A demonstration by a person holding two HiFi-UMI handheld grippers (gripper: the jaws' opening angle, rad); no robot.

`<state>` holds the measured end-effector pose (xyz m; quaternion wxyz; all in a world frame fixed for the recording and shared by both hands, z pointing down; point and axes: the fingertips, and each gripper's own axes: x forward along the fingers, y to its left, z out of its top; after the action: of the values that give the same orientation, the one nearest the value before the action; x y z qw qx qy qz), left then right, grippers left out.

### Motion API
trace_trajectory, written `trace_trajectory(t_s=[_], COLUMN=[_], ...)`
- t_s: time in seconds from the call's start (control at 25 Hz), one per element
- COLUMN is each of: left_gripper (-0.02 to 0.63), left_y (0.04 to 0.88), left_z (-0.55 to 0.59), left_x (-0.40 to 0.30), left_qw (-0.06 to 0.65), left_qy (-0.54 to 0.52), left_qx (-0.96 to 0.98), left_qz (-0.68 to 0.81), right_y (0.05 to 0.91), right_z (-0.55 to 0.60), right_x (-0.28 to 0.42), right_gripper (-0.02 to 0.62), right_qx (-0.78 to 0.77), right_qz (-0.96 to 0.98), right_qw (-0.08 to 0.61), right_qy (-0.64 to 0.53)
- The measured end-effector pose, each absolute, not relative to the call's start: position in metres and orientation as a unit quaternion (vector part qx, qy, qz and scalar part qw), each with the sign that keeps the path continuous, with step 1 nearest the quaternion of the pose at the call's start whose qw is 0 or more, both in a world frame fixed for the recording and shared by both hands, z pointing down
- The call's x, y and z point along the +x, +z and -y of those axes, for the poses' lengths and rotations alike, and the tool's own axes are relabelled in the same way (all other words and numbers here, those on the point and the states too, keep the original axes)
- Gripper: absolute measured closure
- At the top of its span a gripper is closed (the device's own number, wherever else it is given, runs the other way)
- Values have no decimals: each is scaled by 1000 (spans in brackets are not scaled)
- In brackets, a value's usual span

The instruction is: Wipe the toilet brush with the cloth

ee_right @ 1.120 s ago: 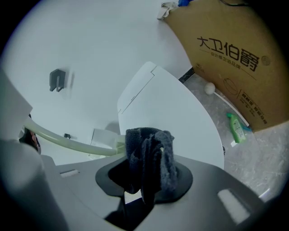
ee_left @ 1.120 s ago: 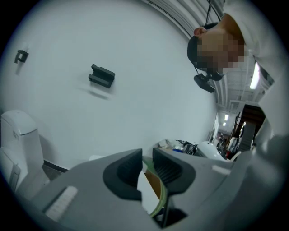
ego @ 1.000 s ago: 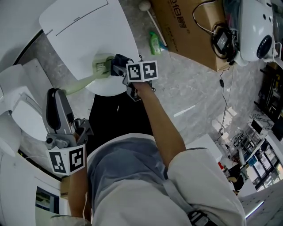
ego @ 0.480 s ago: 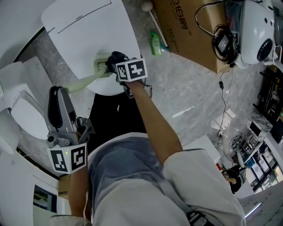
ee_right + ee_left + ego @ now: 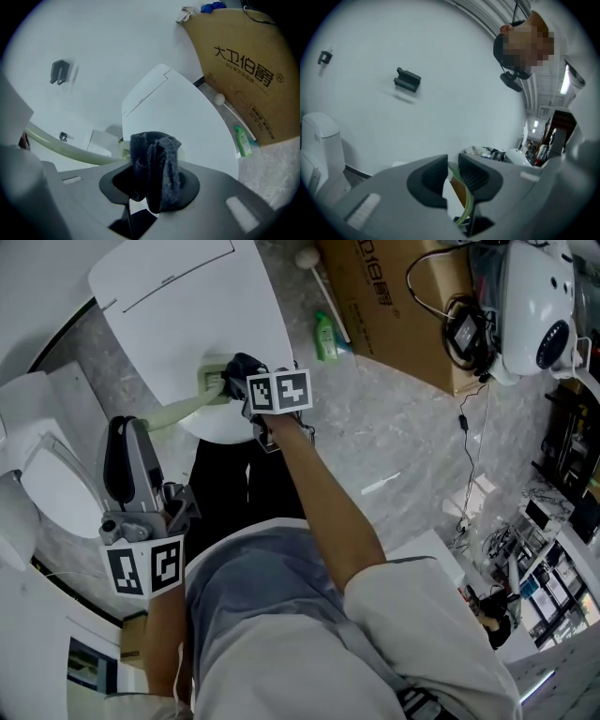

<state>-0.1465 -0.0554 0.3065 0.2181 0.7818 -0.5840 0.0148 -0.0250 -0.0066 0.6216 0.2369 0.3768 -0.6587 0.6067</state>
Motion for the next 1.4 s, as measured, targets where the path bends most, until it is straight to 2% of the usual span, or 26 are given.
trace_trajectory(t_s=[0.64, 1.04, 1.4], left_gripper=[606, 606, 606], left_y=[303, 302, 299], left_z=[55, 56, 56], left_x=[-147, -144, -146], left_qw=[211, 212, 210], left_qy=[24, 27, 26], left_qx=[787, 789, 787], left_qz=[580, 576, 580], right_y=[596, 579, 554], right_z=[3, 2, 4], right_x=[-31, -29, -31], right_gripper=[491, 491, 491], right_qx=[363, 354, 352], right_qz=[672, 686, 686], right_qw=[218, 239, 219], right_qy=[608, 590, 597])
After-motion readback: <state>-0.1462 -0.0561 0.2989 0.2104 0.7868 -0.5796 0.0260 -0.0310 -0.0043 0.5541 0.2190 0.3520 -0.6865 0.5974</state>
